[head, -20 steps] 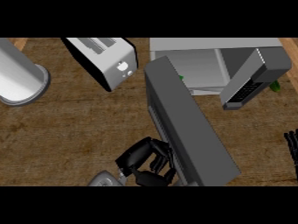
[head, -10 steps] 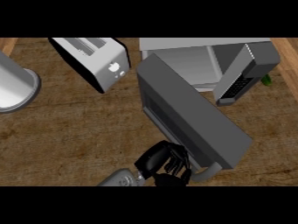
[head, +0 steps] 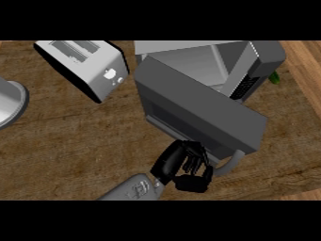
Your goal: Pick up the milk, place it into the microwave and close the microwave
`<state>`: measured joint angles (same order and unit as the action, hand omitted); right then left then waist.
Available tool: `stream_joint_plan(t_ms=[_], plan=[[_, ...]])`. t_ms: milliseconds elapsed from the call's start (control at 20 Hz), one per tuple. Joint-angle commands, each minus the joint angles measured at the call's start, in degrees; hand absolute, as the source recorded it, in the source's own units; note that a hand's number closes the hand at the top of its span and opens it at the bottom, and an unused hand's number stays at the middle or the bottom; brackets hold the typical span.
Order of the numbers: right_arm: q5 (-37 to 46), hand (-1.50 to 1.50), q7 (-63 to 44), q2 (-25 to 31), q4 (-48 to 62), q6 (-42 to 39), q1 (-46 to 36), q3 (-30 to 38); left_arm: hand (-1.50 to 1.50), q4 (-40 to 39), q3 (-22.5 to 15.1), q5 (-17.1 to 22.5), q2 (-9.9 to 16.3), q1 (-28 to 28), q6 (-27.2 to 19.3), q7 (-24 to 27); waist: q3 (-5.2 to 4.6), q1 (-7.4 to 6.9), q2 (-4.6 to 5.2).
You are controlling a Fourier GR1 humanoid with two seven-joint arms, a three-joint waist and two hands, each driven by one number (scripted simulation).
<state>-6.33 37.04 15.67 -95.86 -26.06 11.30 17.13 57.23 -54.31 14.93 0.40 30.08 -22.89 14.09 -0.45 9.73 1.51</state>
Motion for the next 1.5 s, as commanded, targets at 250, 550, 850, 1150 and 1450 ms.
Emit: stream_joint_plan(t_ms=[250,550,850,1150,1450], plan=[[-4.62,-1.50,-3.37,2.93,-4.23,-3.75,-1.97,-1.05,1.50,1.65,3.66,10.23,-0.38,4.57,-8.28,7.94,-0.30,3.47,1.02],[-7.42,-1.50,-6.19,5.16,-5.38,-5.12,-3.08,-0.92,1.50,-0.87,7.09,17.28,-0.39,10.10,-8.31,8.15,-0.17,6.08,1.89],[-9.17,-1.50,-8.62,6.72,-5.97,-5.76,-4.29,-0.86,1.50,-5.98,10.06,22.14,-0.40,15.53,-8.95,8.39,0.02,6.98,2.41],[-11.48,-1.50,-10.67,9.52,-6.20,-6.37,-6.59,0.94,1.50,-9.50,12.45,26.02,-0.40,19.36,-8.13,10.98,-0.08,7.98,3.03],[-13.29,-1.50,-12.02,10.38,-5.26,-5.87,-8.75,1.98,1.50,-12.46,14.14,29.22,-0.40,22.24,-6.65,13.98,0.05,8.45,3.80]])
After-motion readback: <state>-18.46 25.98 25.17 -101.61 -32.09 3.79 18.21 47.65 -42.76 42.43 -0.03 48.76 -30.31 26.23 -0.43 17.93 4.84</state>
